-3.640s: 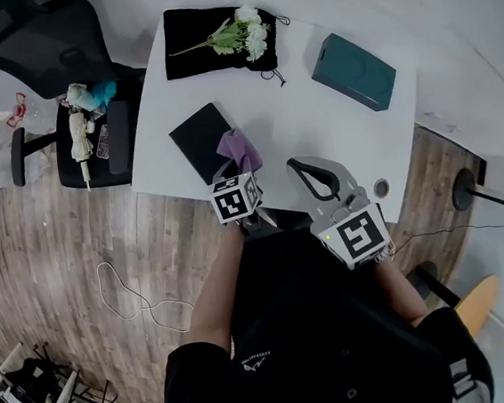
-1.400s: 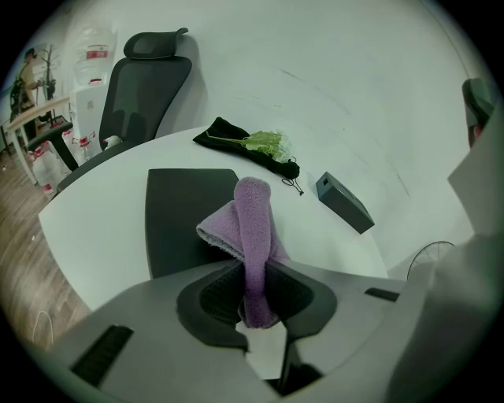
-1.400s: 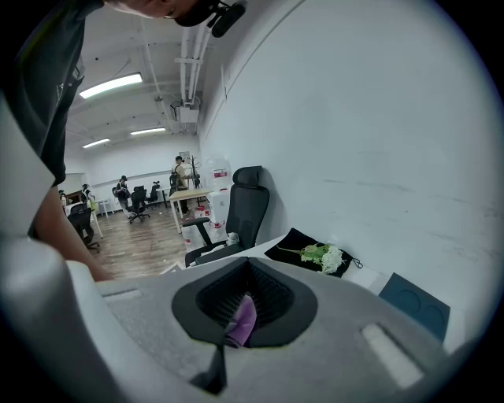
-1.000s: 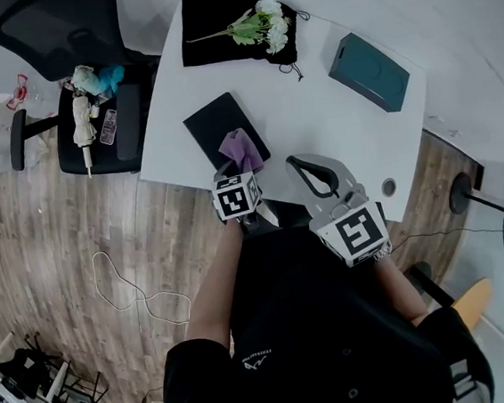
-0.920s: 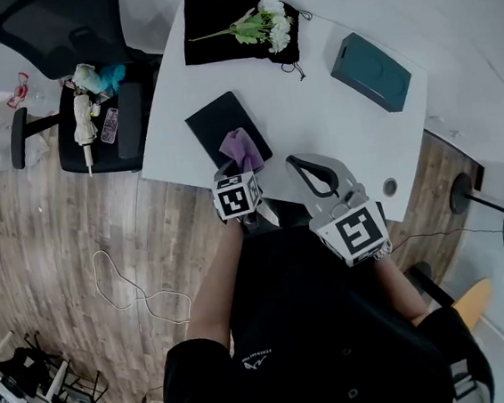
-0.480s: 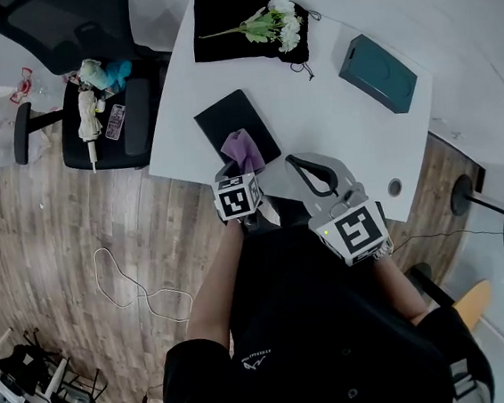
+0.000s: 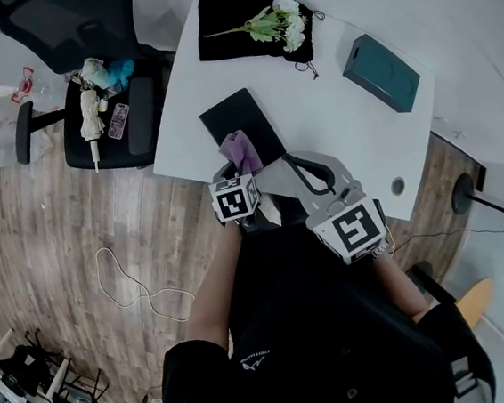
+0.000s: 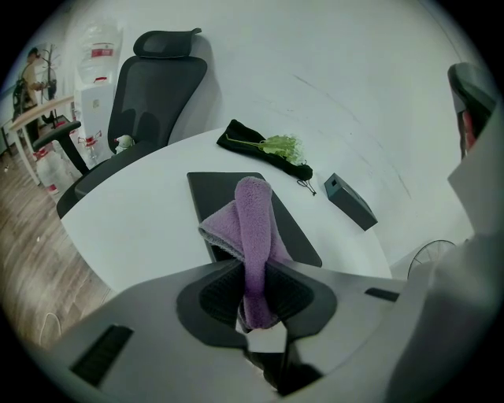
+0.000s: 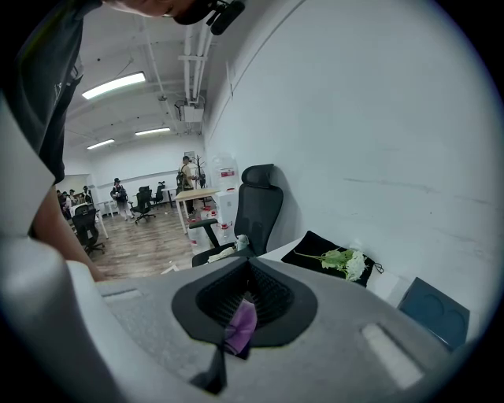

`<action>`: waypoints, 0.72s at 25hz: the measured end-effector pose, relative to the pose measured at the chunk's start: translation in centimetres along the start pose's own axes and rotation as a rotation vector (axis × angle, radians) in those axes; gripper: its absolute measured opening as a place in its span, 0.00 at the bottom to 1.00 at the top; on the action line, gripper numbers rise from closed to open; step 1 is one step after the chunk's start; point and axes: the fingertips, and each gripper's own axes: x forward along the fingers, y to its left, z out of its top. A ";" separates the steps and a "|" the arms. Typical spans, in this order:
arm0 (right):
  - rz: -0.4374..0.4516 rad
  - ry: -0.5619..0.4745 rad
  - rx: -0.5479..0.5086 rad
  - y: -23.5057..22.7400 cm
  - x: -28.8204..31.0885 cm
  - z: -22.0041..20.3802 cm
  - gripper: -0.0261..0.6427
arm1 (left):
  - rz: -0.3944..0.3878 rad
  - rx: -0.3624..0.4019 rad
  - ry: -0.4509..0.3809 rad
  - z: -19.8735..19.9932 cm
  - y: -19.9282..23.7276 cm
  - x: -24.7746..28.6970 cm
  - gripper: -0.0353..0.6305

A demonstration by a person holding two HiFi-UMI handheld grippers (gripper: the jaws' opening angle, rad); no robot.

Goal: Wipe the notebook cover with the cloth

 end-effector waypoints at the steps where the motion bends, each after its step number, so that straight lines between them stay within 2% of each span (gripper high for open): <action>1: 0.002 0.000 -0.001 0.0 0.1 0.0 0.05 | 0.002 -0.001 0.000 0.0 0.1 -0.1 0.16; 18: 0.047 -0.005 -0.010 0.9 0.2 -0.2 0.05 | 0.065 -0.042 -0.018 -0.8 2.1 -1.5 0.16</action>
